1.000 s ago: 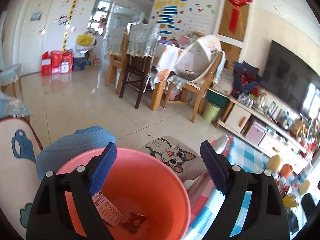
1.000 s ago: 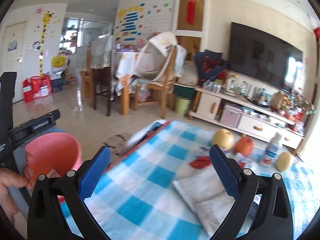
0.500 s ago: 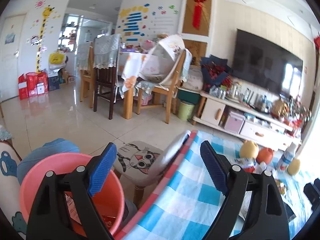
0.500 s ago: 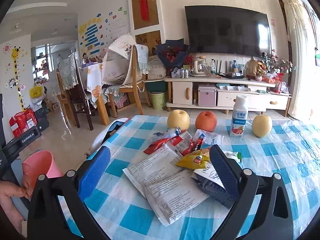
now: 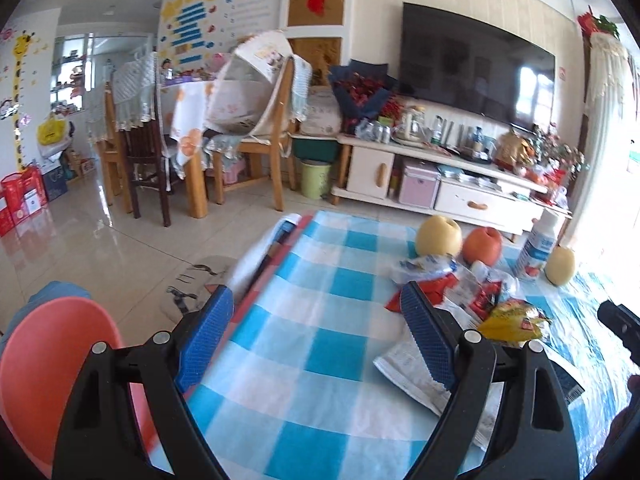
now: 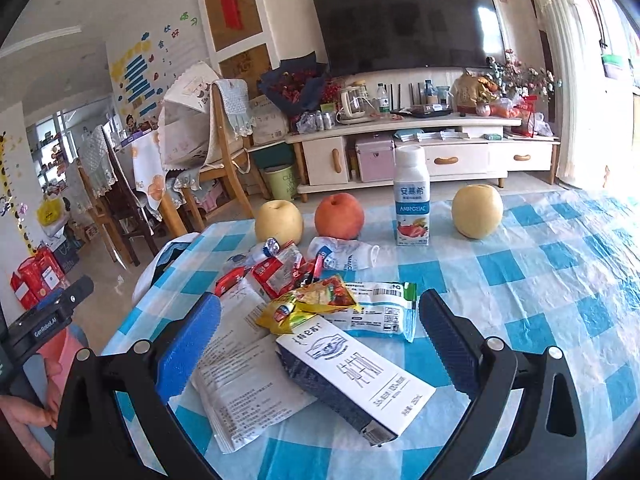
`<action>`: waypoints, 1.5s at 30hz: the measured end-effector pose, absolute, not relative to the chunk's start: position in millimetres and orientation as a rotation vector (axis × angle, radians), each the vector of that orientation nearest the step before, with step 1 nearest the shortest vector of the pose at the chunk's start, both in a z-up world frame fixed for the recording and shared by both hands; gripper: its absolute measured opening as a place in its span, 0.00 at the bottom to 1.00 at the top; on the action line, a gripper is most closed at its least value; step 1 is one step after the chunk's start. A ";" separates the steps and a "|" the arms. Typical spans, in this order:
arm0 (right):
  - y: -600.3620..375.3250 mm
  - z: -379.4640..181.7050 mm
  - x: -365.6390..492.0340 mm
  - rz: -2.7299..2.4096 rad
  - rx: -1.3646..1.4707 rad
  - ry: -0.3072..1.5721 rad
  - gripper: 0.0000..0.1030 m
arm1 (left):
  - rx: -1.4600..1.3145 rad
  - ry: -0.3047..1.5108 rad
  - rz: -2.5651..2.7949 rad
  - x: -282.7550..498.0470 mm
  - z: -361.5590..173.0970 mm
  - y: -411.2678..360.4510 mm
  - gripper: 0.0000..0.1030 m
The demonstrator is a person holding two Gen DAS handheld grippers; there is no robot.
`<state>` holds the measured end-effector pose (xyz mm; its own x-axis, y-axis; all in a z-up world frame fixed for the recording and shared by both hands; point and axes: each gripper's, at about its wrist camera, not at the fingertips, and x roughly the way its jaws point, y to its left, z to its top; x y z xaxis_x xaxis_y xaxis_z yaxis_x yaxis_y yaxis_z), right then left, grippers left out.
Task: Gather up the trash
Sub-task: 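Return both tools to the table and approach the yellow snack bag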
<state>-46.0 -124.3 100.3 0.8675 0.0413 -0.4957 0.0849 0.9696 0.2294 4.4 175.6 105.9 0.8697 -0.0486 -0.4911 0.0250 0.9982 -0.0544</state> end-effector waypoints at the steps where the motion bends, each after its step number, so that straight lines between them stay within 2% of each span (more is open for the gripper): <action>1: -131.2 99.7 -44.7 -0.027 0.259 0.528 0.95 | -0.045 0.518 -0.053 5.6 104.8 169.6 0.84; 11: -193.0 90.0 -31.0 -0.044 0.379 0.594 0.95 | 0.054 0.538 -0.298 8.7 90.3 91.8 0.84; 23: -234.2 64.1 -0.2 0.032 0.555 0.684 0.95 | -0.025 0.701 -0.610 54.0 57.3 27.4 0.84; 32: -212.9 61.3 5.5 0.137 0.452 0.791 0.95 | 0.093 0.782 -0.693 84.8 37.5 -12.7 0.83; 33: -210.8 60.2 5.6 0.154 0.450 0.803 0.95 | 0.094 0.789 -0.697 87.6 36.0 -14.2 0.82; 36: -201.7 56.3 4.4 0.211 0.437 0.844 0.95 | 0.086 0.813 -0.701 94.5 31.5 -15.1 0.71; 42: -193.1 46.7 -0.6 0.248 0.383 0.906 0.95 | 0.087 0.829 -0.720 93.5 26.7 -16.2 0.66; 45: -191.9 43.9 -1.7 0.270 0.376 0.930 0.95 | 0.052 0.836 -0.716 94.7 26.8 -10.6 0.55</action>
